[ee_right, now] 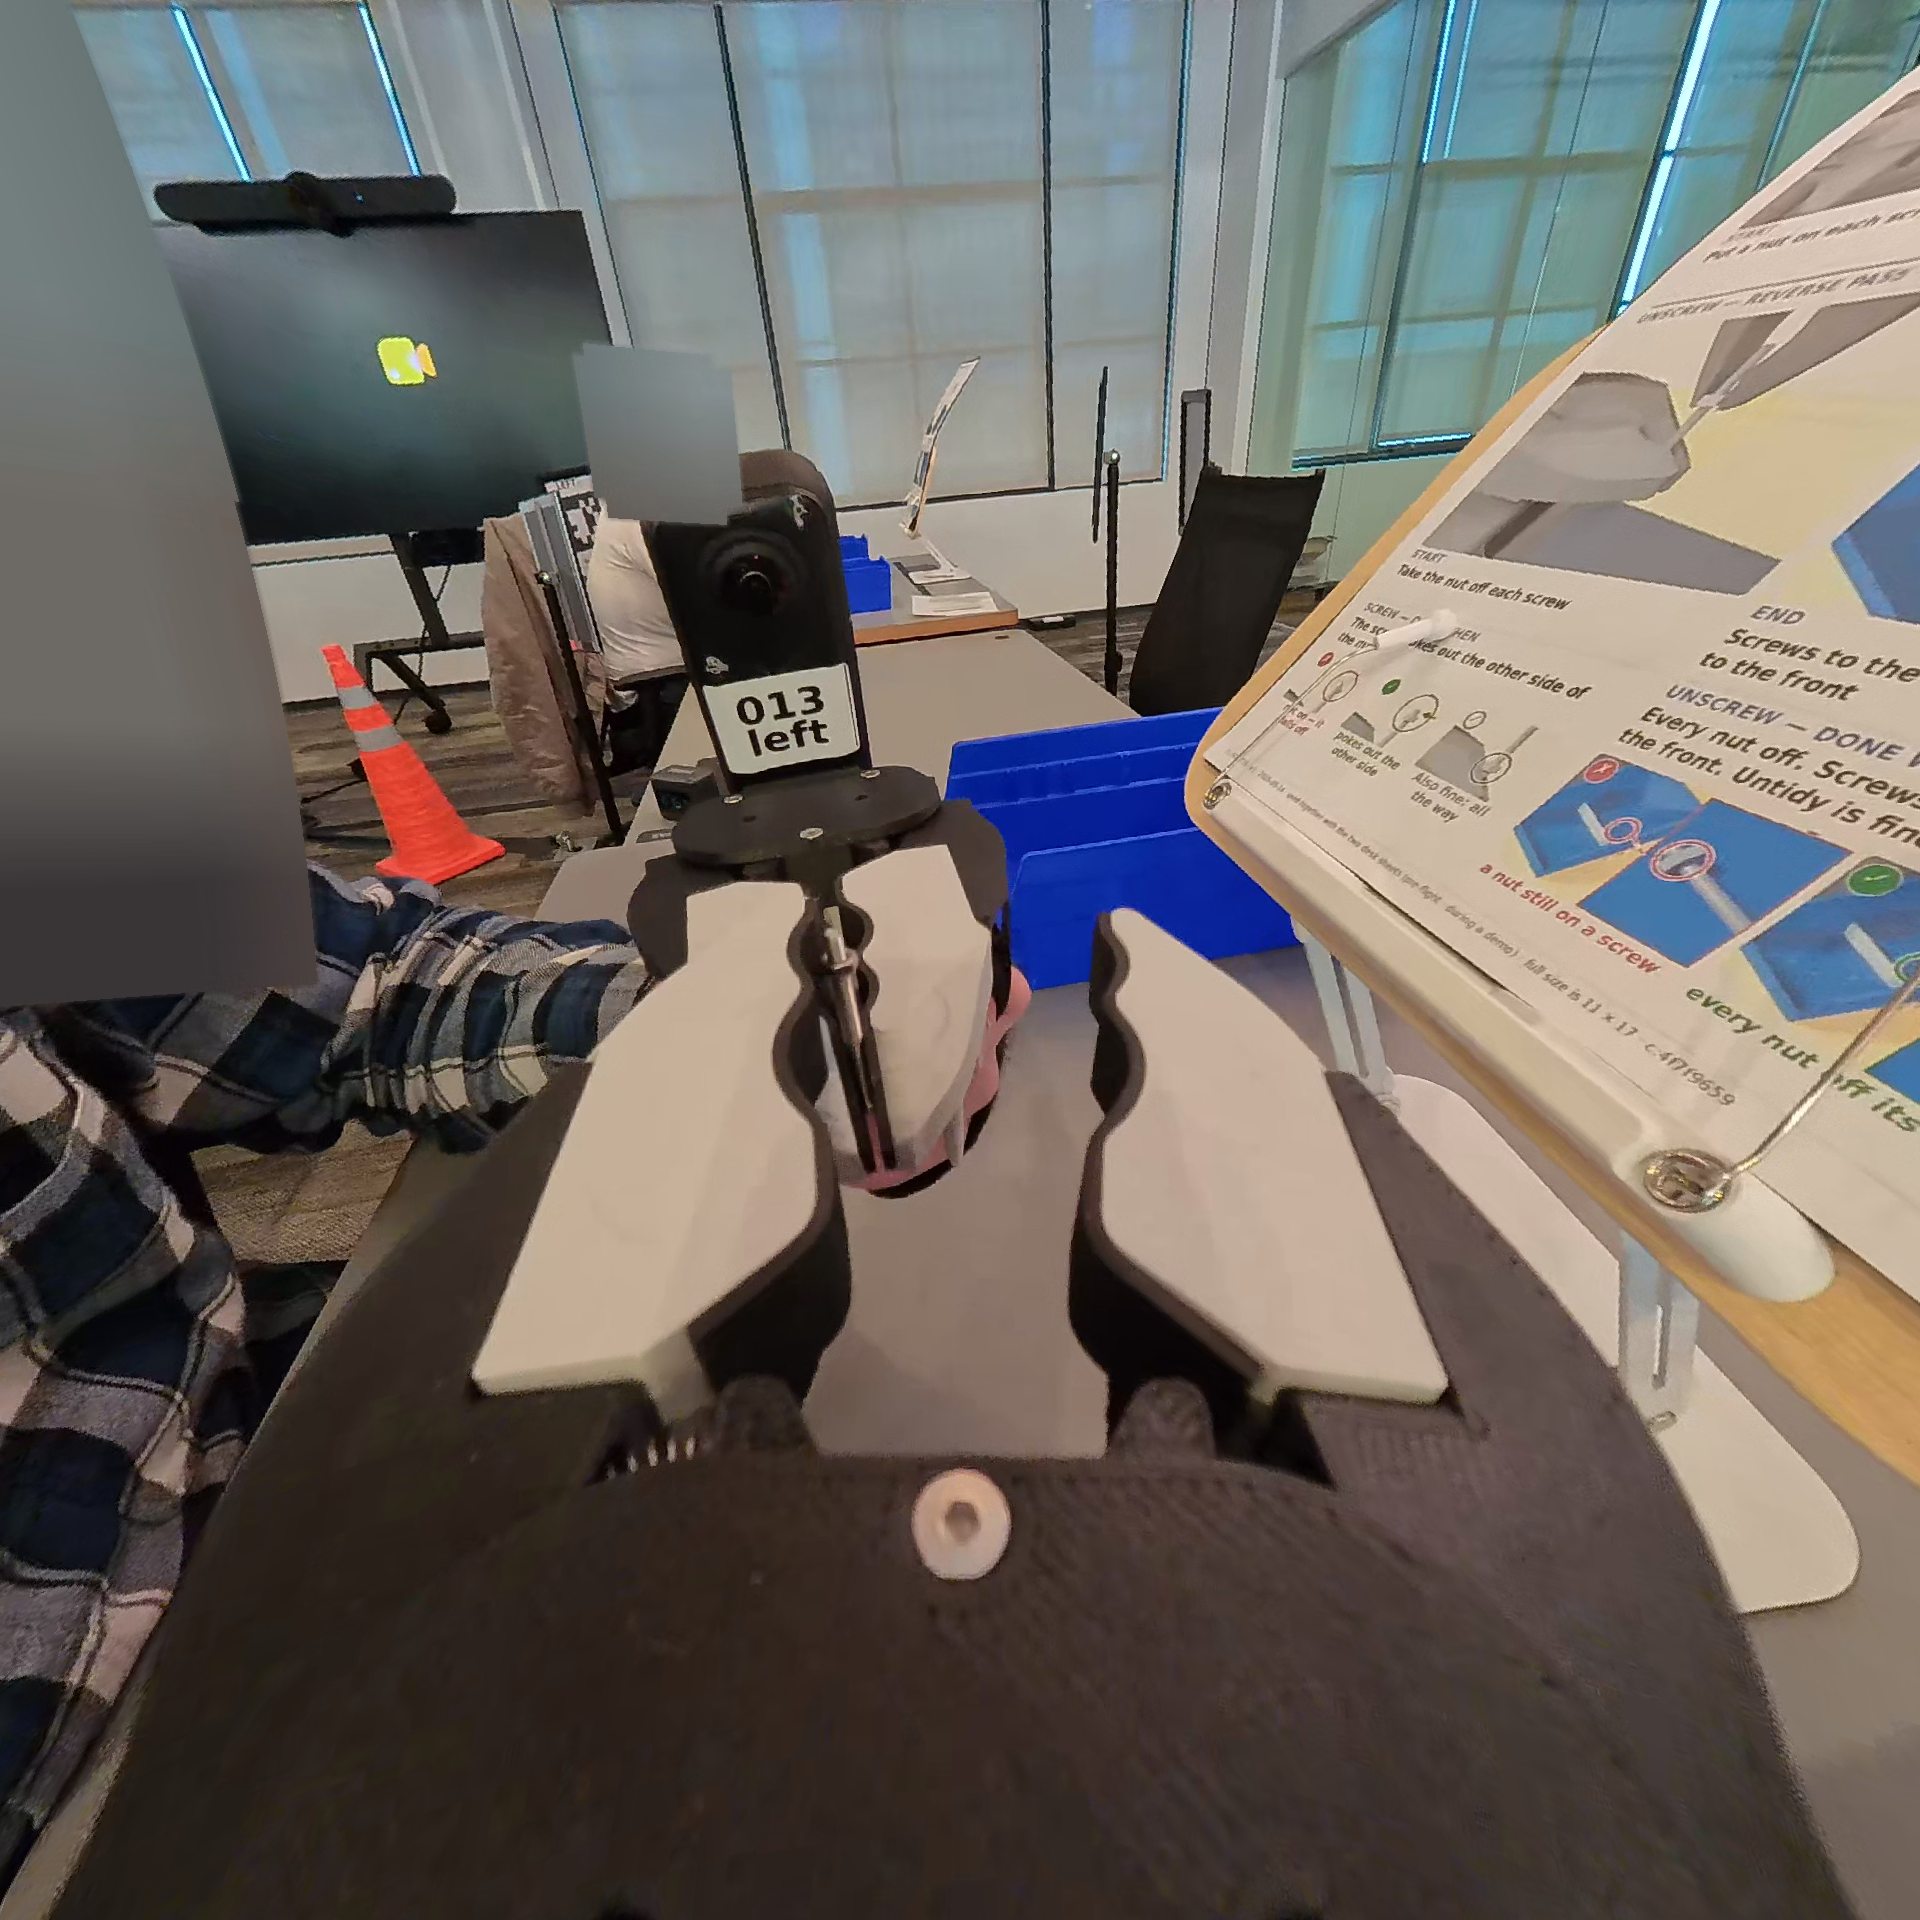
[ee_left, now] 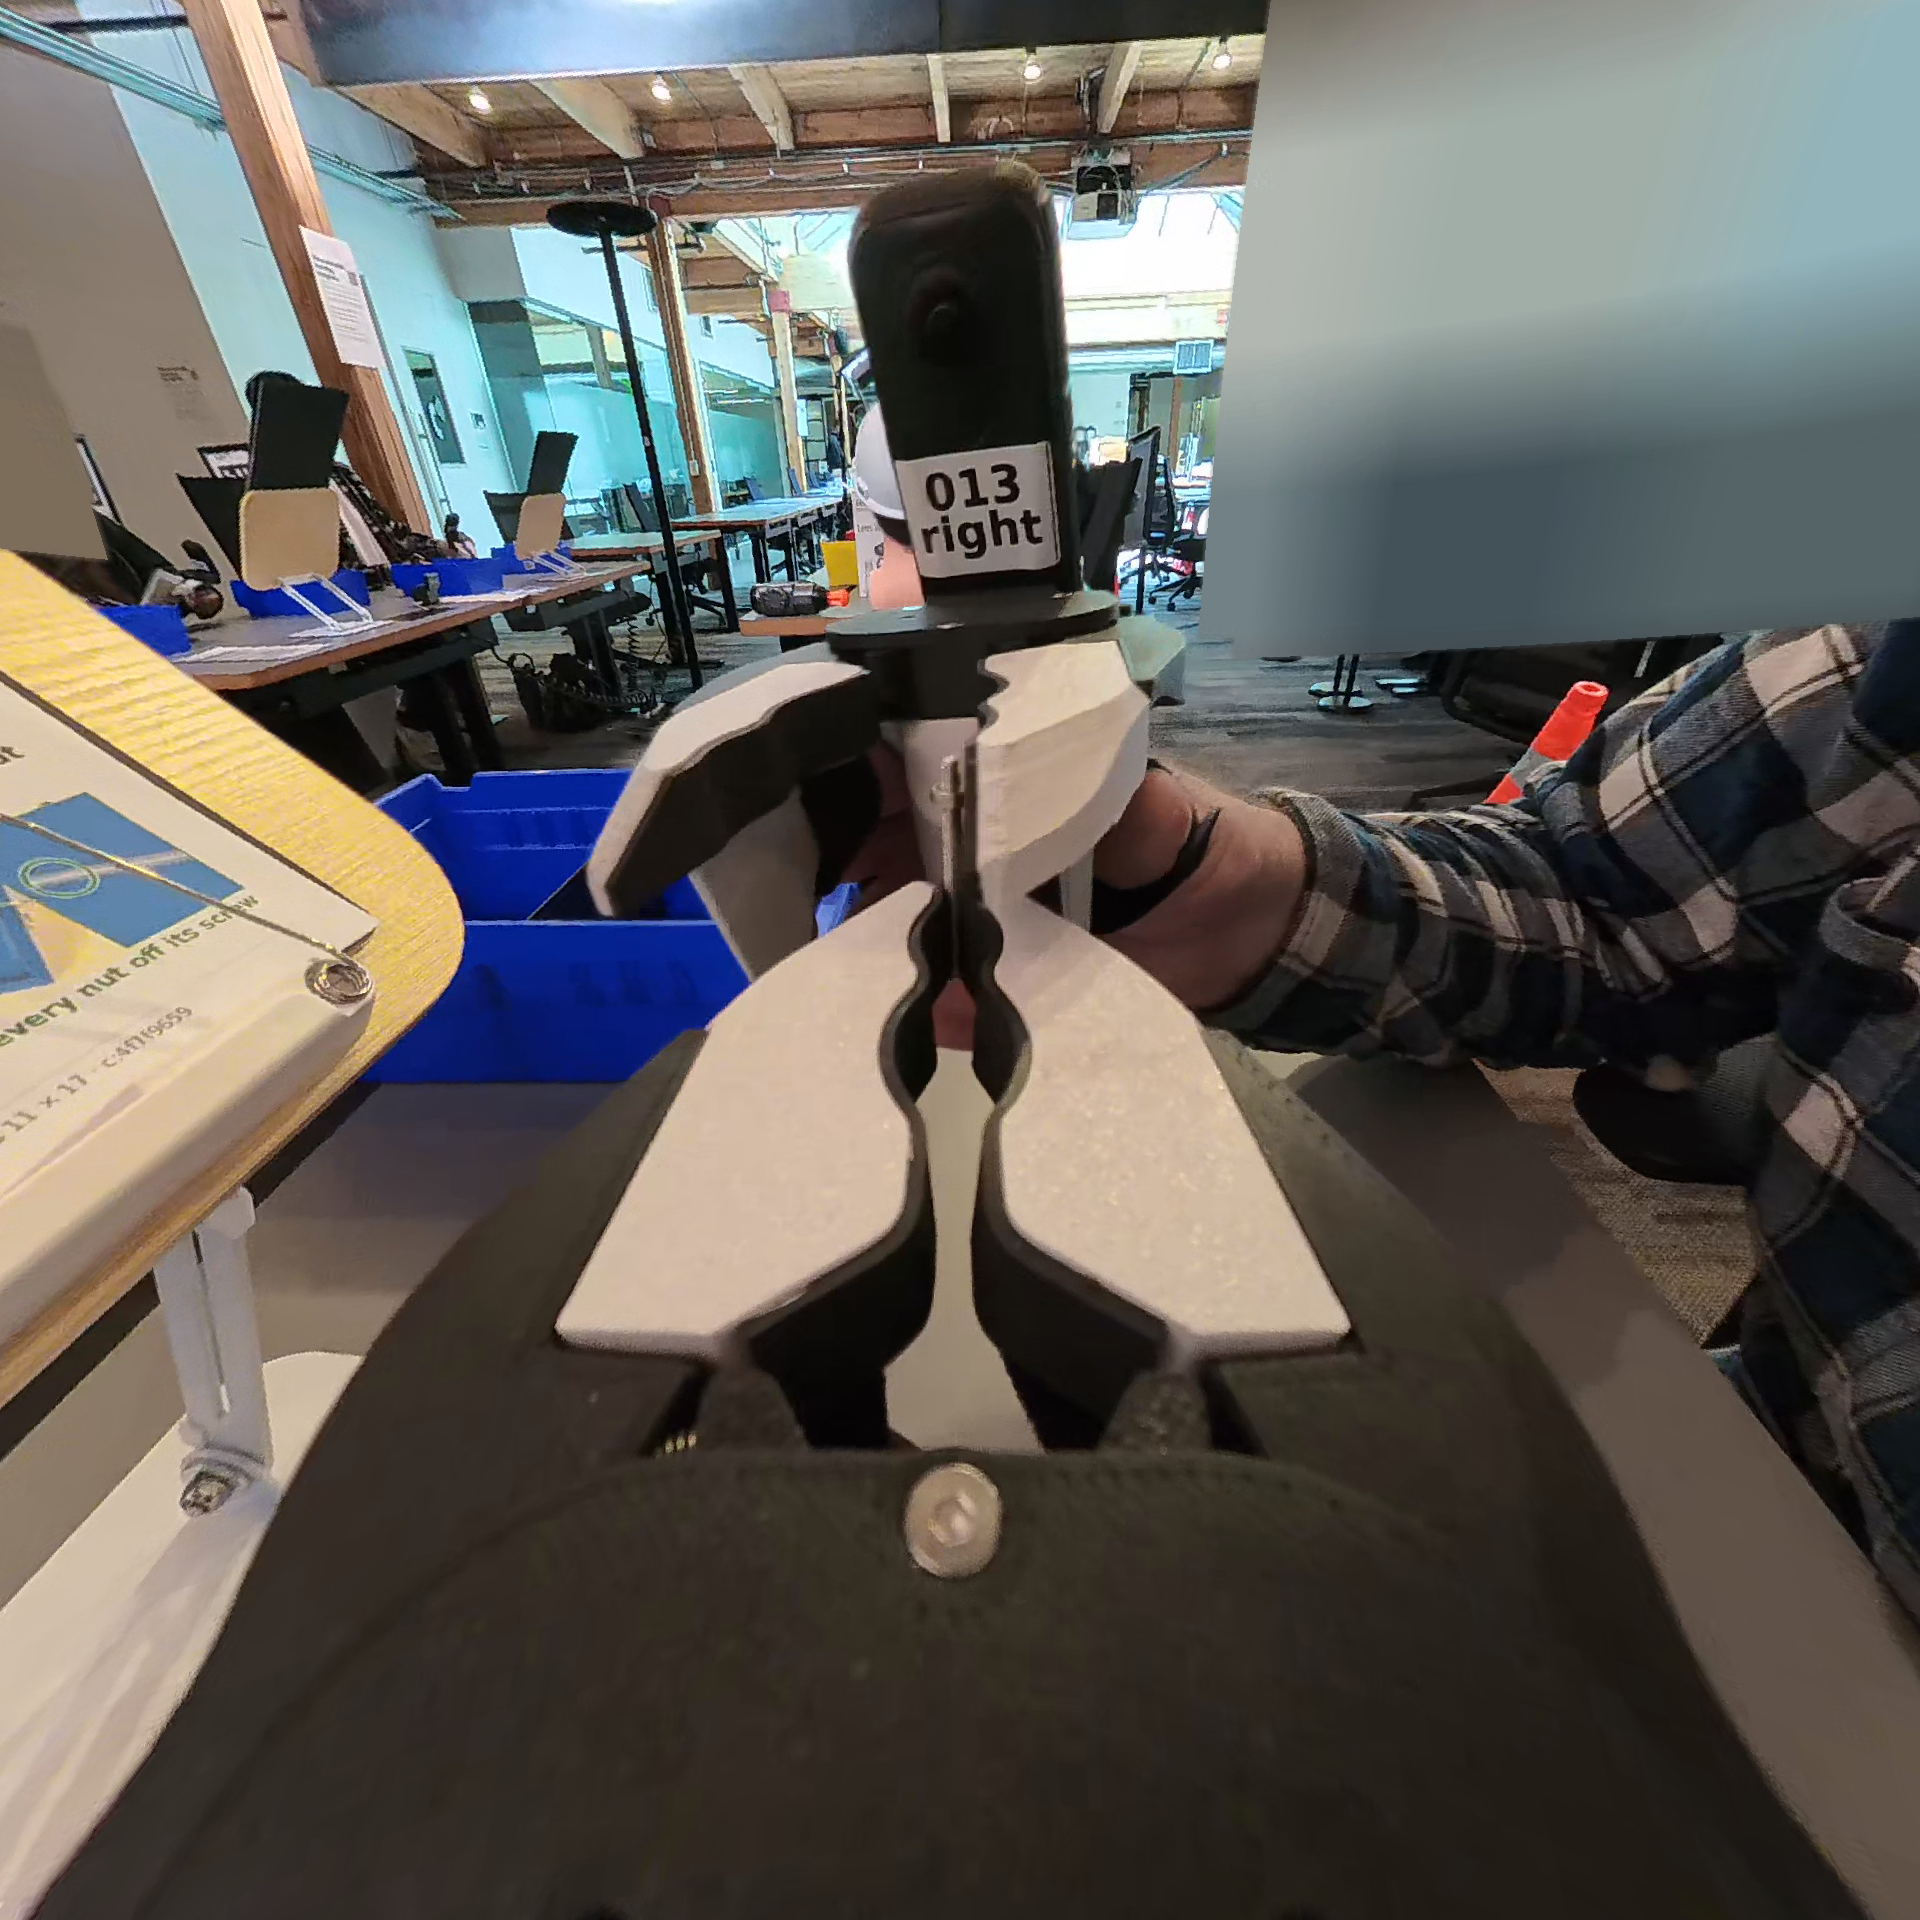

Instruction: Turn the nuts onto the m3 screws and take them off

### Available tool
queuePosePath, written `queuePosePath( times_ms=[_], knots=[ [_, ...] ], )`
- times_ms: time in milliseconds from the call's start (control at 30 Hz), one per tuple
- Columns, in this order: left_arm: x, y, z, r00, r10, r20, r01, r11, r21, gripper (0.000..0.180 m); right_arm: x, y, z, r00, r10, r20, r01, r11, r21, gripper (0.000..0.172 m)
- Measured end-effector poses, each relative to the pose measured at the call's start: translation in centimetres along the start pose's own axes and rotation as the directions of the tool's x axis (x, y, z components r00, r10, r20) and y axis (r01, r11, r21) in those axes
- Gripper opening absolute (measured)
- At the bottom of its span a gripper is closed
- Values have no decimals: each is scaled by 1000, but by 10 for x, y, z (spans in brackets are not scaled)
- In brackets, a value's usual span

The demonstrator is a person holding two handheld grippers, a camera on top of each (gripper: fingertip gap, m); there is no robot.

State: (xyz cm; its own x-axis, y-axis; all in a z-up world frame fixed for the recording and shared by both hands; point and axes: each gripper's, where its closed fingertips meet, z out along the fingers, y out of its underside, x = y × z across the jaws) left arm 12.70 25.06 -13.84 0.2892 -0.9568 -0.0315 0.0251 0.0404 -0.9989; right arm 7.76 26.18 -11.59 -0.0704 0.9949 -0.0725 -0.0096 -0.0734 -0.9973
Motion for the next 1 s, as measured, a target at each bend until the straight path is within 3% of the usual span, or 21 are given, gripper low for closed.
queuePosePath(
  times_ms=[300, 700, 1000],
  knots=[
    [-2, -5, -4, 1000, -4, 6, 4, 1000, 7, 1, 14, -3, -28, 999, 21, -39, -20, 999, 32, 46],
    [-1, 6, 2, 1000, -26, 2, 26, 999, -41, 2, -1, 0, -5, 999, 4, 36, -5, 999, 36, 50],
    [-6, 3, -2, 999, -32, 17, 32, 999, -31, 1, 22, -2, -38, 998, 20, -57, -17, 998, 68, 47]
  ],
)
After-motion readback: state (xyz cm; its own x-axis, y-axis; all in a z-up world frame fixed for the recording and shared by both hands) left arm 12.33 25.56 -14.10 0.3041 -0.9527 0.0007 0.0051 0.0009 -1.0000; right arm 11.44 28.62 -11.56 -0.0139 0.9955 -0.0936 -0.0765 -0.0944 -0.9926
